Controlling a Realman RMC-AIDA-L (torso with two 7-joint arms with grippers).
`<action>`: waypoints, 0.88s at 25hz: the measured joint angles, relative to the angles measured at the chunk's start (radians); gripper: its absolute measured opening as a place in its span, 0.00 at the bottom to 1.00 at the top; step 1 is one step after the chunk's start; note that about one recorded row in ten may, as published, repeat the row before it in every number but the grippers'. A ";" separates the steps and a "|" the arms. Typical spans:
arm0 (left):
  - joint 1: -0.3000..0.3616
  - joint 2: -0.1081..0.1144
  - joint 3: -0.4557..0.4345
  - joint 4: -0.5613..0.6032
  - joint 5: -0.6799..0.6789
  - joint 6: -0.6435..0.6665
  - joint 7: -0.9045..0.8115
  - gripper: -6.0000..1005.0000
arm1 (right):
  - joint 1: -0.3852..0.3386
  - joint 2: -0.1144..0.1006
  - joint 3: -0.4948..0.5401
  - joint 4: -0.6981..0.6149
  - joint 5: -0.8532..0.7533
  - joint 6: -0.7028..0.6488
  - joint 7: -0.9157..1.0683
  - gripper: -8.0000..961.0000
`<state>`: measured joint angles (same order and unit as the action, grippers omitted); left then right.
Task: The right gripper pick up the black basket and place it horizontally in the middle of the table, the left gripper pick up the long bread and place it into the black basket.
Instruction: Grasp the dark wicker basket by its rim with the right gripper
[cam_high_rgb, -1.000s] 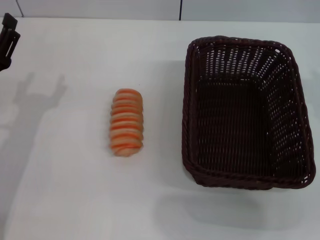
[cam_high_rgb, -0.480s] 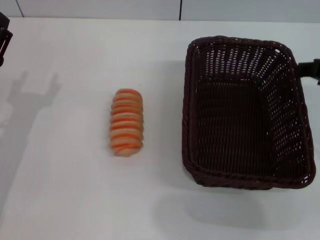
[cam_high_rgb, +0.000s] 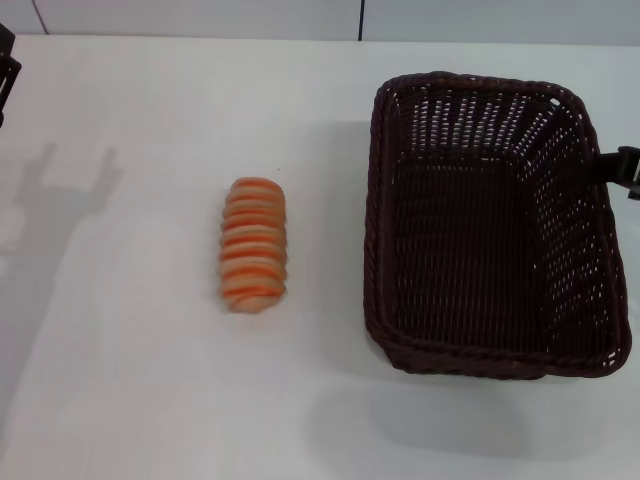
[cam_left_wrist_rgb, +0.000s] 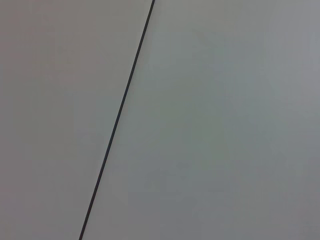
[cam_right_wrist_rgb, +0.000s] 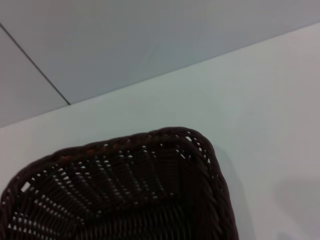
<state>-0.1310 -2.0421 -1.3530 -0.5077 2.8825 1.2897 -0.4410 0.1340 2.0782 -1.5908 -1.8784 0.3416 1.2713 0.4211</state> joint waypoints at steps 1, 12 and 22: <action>0.001 -0.001 0.000 0.000 0.000 0.005 0.001 0.84 | 0.000 0.000 0.000 0.003 0.000 0.001 0.000 0.60; 0.005 -0.010 0.000 0.001 0.000 0.021 0.005 0.84 | 0.003 -0.002 -0.008 0.044 -0.003 -0.009 -0.016 0.60; 0.001 -0.012 0.000 0.005 0.001 0.021 0.005 0.84 | 0.023 0.001 -0.044 0.101 0.000 -0.050 -0.022 0.60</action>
<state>-0.1300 -2.0540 -1.3530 -0.5025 2.8838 1.3110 -0.4356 0.1568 2.0791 -1.6349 -1.7771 0.3416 1.2210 0.3993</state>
